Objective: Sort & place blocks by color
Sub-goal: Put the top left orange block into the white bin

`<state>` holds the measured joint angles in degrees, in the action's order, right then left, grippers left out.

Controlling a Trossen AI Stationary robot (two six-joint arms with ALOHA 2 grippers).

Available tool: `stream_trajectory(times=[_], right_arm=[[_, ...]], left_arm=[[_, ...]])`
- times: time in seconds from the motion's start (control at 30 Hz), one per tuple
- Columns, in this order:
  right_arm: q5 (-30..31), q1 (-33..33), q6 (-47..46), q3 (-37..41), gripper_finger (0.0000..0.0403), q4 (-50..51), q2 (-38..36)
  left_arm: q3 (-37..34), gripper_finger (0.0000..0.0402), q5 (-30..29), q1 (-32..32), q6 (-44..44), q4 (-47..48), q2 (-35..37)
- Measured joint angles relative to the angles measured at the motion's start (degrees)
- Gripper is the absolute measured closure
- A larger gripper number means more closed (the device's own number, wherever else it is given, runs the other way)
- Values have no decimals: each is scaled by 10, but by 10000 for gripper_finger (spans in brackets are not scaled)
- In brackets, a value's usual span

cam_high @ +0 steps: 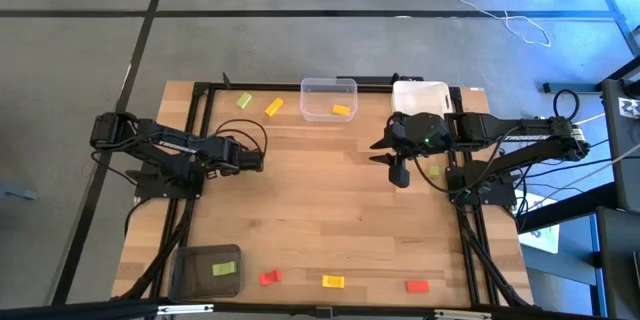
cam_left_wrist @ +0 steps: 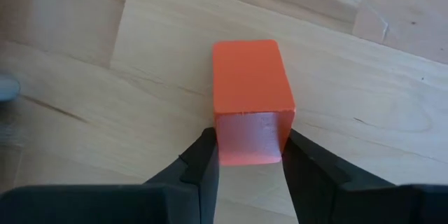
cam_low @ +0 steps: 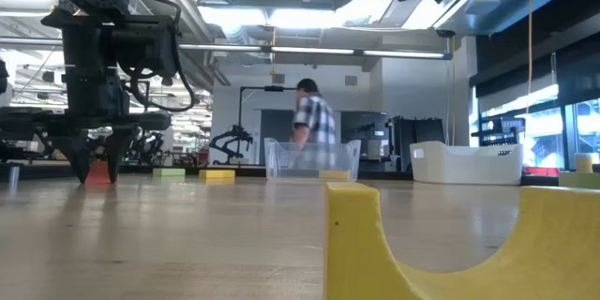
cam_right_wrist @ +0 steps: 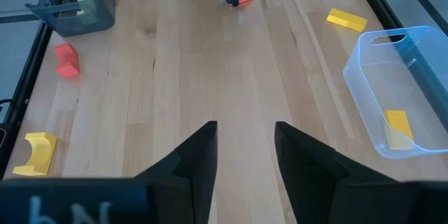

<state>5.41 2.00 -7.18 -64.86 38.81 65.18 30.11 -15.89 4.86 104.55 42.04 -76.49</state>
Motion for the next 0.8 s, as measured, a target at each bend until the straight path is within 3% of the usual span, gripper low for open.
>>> stream_trajectory(times=[0.27,0.8], right_arm=[[0,0,0,0,260,0,0],[0,0,0,0,260,0,0]], left_arm=[[0,276,1,0,-32,-2,0],[2,276,11,0,-181,-29,0]])
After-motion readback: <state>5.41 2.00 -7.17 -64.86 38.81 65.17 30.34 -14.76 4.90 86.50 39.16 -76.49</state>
